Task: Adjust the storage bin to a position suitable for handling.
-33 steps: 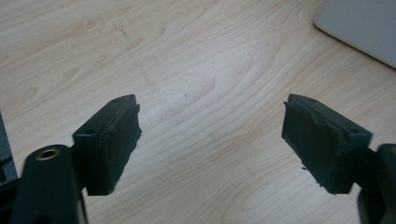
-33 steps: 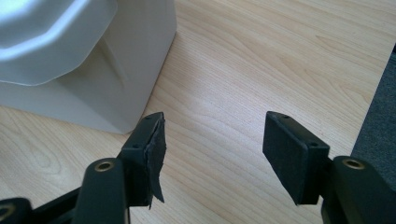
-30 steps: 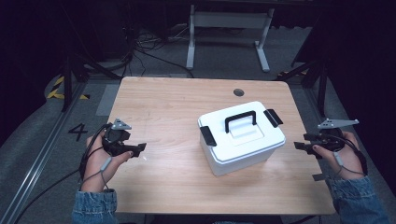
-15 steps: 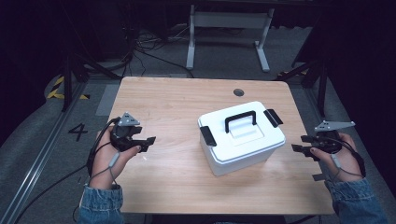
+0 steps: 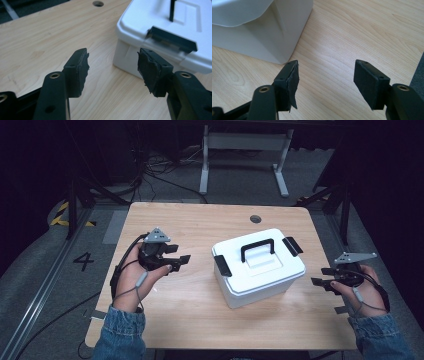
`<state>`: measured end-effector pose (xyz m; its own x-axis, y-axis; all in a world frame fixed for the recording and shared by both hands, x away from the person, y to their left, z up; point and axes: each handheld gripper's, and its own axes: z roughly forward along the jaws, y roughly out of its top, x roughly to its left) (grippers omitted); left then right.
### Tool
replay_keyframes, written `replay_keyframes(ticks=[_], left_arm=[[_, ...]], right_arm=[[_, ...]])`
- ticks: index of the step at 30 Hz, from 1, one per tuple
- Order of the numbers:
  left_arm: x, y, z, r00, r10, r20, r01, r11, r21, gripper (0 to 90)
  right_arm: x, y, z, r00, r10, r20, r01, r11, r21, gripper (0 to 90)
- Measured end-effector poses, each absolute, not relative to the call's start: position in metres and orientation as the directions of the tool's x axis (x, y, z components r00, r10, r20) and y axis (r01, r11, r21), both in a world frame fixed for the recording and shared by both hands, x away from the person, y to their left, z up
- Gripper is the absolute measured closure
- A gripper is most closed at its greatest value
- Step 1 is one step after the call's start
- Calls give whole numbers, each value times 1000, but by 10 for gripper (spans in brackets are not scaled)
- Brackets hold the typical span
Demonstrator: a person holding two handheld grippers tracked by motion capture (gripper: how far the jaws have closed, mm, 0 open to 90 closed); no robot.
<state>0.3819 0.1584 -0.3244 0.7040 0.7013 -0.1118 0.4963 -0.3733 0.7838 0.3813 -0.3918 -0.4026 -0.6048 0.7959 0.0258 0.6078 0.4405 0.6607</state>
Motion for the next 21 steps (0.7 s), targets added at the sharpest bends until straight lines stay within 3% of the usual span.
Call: replay_keyframes(ticks=[2, 10, 21], left_arm=[[383, 150, -318, 695, 710, -112, 514, -383, 767, 388], [389, 120, -299, 746, 661, -83, 438, -393, 809, 399], [398, 67, -288, 790, 604, -101, 425, -422, 801, 418]], right_arm=[[381, -391, -403, -608, 794, 23, 606, 445, 660, 378], [379, -390, -404, -609, 793, 28, 609, 445, 656, 378], [373, -391, -407, -608, 793, 33, 614, 444, 653, 378]])
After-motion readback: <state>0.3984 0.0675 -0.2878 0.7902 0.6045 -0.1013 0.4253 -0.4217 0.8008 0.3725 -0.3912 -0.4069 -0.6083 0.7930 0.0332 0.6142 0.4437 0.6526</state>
